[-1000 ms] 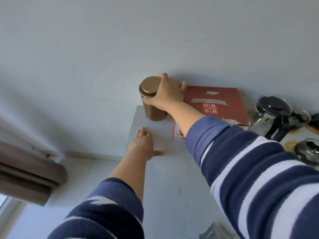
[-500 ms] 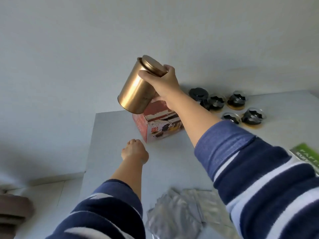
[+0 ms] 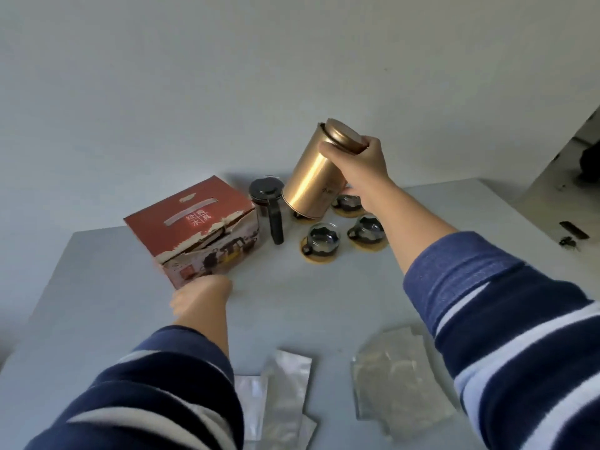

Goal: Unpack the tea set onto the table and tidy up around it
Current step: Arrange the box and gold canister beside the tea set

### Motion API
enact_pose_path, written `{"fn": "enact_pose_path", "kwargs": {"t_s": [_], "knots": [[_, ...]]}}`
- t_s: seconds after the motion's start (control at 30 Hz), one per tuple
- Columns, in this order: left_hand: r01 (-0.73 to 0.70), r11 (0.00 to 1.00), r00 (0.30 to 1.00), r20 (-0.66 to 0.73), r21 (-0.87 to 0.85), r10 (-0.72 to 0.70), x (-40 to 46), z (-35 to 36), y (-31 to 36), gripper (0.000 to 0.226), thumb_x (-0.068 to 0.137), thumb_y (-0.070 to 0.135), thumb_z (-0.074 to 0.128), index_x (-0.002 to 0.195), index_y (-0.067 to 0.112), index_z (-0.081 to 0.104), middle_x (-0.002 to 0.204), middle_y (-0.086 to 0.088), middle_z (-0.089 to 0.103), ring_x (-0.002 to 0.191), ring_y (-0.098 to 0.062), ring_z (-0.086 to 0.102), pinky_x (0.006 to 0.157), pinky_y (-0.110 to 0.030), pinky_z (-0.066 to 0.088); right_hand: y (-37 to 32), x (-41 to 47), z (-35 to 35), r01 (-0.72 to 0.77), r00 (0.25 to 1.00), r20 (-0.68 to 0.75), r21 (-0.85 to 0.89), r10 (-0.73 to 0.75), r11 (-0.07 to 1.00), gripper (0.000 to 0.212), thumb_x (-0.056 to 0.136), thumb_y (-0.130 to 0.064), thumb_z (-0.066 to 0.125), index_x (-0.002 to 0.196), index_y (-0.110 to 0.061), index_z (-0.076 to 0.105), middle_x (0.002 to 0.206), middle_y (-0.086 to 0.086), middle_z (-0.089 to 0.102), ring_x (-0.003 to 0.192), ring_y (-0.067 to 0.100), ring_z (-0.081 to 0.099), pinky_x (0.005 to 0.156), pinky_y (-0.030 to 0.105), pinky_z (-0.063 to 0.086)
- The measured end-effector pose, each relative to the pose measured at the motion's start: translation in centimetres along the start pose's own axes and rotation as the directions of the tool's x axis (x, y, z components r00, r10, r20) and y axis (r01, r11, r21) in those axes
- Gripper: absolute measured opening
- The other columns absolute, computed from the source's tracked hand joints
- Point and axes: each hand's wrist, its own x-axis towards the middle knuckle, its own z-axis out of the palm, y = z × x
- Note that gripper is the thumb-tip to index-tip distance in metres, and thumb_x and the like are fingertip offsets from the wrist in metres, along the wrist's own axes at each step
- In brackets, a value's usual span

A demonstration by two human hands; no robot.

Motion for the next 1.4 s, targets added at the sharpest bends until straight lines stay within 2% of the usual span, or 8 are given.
{"fn": "enact_pose_path", "kwargs": {"t_s": [0.17, 0.3, 0.47, 0.63, 1.07, 1.2, 1.3, 1.4], "knots": [[-0.012, 1.0, 0.998, -0.068, -0.026, 0.01, -8.4, 6.5, 7.9, 0.066, 0.082, 0.031, 0.042, 0.141, 0.002, 0.037, 0.137, -0.017, 0.046, 0.125, -0.032, 0.047, 0.101, -0.044, 0.044, 2.6, 4.8, -6.5, 0.061, 0.998, -0.003, -0.132, -0.062, 0.989, 0.079, 0.062, -0.039, 0.082, 0.128, -0.021, 0.042, 0.122, -0.004, 0.054, 0.105, 0.016, 0.056, 0.082, 0.036, 0.052], [-0.294, 0.943, 0.949, -0.069, 0.159, 0.308, -13.9, 12.4, 14.3, 0.048, 0.095, 0.03, 0.035, 0.138, 0.01, 0.043, 0.138, -0.007, 0.044, 0.128, -0.024, 0.043, 0.098, -0.037, 0.041, 4.9, 8.8, -10.5, 0.081, 0.995, -0.038, -0.212, -0.091, 0.974, 0.085, 0.057, -0.038, 0.084, 0.129, -0.017, 0.043, 0.125, -0.002, 0.054, 0.106, 0.014, 0.057, 0.081, 0.028, 0.048], [-0.596, 0.732, 0.789, 0.074, 0.33, 0.61, -13.5, 16.1, 18.1, 0.077, 0.092, 0.058, 0.041, 0.153, 0.016, 0.019, 0.161, -0.004, 0.013, 0.149, -0.023, 0.01, 0.118, -0.045, 0.02, 8.3, 13.6, -14.0, 0.075, 0.991, -0.083, -0.301, -0.104, 0.951, 0.09, 0.055, -0.041, 0.084, 0.131, -0.018, 0.041, 0.131, 0.0, 0.049, 0.113, 0.016, 0.055, 0.091, 0.029, 0.047], [-0.618, 0.684, 0.781, 0.206, 0.387, 0.589, -11.2, 16.5, 20.0, 0.102, 0.081, 0.06, 0.061, 0.155, 0.026, 0.001, 0.162, 0.001, -0.015, 0.15, -0.021, -0.008, 0.117, -0.045, 0.025, 11.1, 18.6, -15.8, 0.041, 0.989, -0.119, -0.367, -0.09, 0.929, 0.091, 0.056, -0.042, 0.084, 0.132, -0.02, 0.039, 0.133, -0.001, 0.049, 0.116, 0.019, 0.054, 0.097, 0.036, 0.048], [-0.629, 0.637, 0.768, 0.229, 0.447, 0.598, -10.1, 17.0, 20.2, 0.104, 0.082, 0.059, 0.06, 0.154, 0.025, -0.007, 0.16, -0.002, -0.022, 0.149, -0.024, -0.014, 0.119, -0.046, 0.022, 15.2, 23.2, -14.6, 0.007, 0.993, -0.104, -0.356, -0.048, 0.934, 0.094, 0.066, -0.029, 0.084, 0.142, -0.018, 0.03, 0.141, 0.003, 0.038, 0.125, 0.022, 0.047, 0.097, 0.029, 0.039], [-0.627, 0.64, 0.77, 0.231, 0.445, 0.595, -9.9, 17.2, 20.1, 0.106, 0.08, 0.06, 0.061, 0.154, 0.025, -0.006, 0.16, -0.002, -0.021, 0.149, -0.024, -0.013, 0.118, -0.046, 0.024, 14.7, 22.5, -15.2, -0.051, 0.997, -0.066, -0.401, 0.027, 0.915, 0.115, 0.063, -0.033, 0.086, 0.151, -0.024, 0.012, 0.153, 0.005, 0.024, 0.139, 0.027, 0.033, 0.111, 0.041, 0.034], [-0.635, 0.627, 0.764, 0.247, 0.451, 0.596, -10.0, 16.9, 20.1, 0.106, 0.081, 0.059, 0.062, 0.154, 0.024, -0.006, 0.161, -0.004, -0.02, 0.15, -0.025, -0.012, 0.119, -0.047, 0.023, 13.3, 20.5, -15.0, -0.059, 0.993, -0.114, -0.594, -0.012, 0.803, 0.121, 0.063, -0.04, 0.085, 0.152, -0.03, 0.003, 0.158, 0.006, 0.013, 0.144, 0.032, 0.017, 0.114, 0.052, 0.025], [-0.661, 0.632, 0.745, 0.258, 0.404, 0.615, -10.2, 15.2, 19.7, 0.09, 0.088, 0.048, 0.06, 0.155, 0.024, 0.006, 0.163, -0.001, -0.005, 0.151, -0.024, 0.003, 0.119, -0.044, 0.024, 11.9, 17.0, -13.3, 0.062, 0.981, -0.064, -0.791, -0.182, 0.608, 0.105, 0.068, -0.039, 0.079, 0.15, -0.031, 0.014, 0.155, 0.009, 0.016, 0.142, 0.033, 0.017, 0.113, 0.051, 0.022]]}}
